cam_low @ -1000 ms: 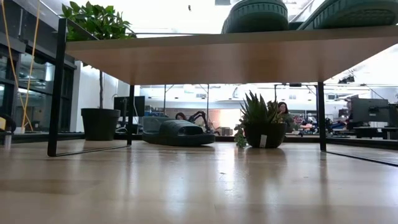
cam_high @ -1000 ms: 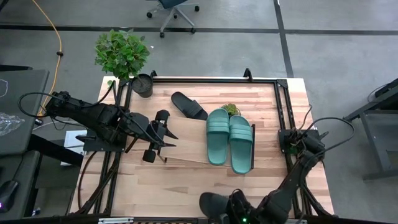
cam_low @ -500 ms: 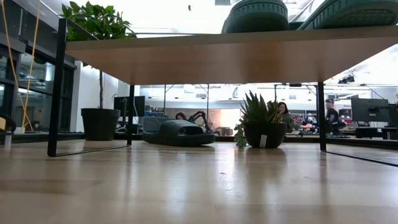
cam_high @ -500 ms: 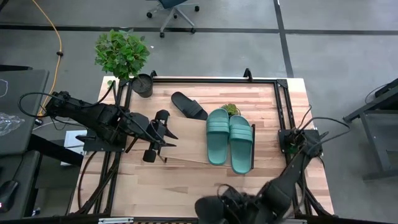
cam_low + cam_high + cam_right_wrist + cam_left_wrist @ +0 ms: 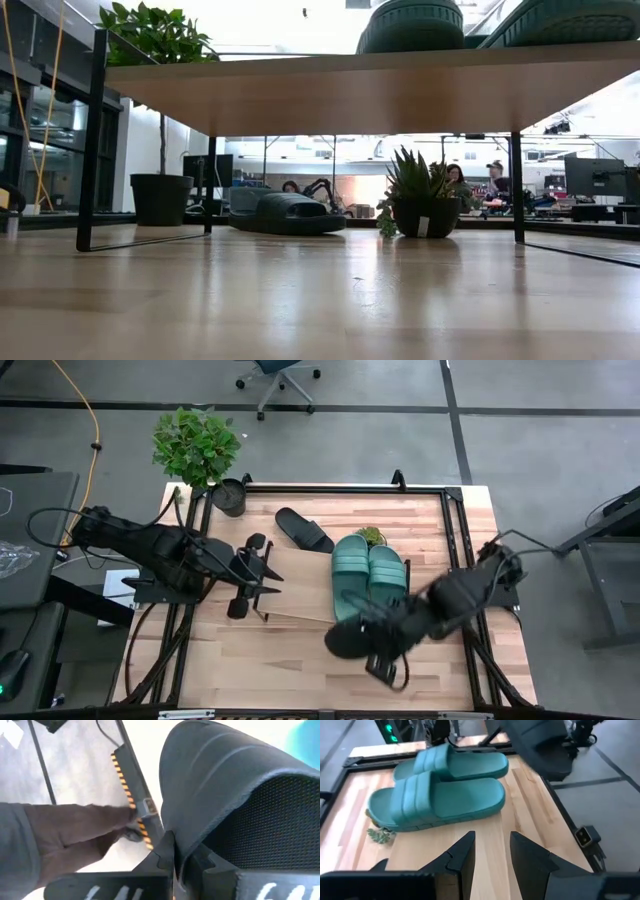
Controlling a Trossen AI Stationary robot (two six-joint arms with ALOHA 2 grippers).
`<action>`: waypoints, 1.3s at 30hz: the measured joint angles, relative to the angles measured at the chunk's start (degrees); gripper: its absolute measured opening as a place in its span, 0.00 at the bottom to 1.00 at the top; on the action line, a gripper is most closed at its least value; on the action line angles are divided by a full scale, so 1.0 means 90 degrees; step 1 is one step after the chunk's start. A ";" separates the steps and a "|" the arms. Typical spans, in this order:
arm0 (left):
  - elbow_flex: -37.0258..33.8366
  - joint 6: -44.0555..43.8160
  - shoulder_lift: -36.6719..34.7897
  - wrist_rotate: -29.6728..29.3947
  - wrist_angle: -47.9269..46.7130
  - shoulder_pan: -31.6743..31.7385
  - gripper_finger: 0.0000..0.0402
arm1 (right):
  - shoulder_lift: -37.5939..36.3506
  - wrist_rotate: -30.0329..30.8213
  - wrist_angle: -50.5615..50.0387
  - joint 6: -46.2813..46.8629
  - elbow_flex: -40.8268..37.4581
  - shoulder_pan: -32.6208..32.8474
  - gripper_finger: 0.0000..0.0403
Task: Pick and place slides into the shelf
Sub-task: Put the bottom black slipper on the shelf
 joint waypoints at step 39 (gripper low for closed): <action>0.0005 -0.0649 -0.0415 -0.1696 -0.0008 0.0005 0.28 | -0.0218 -0.5038 -0.0246 -0.8053 -0.0011 -0.5538 0.00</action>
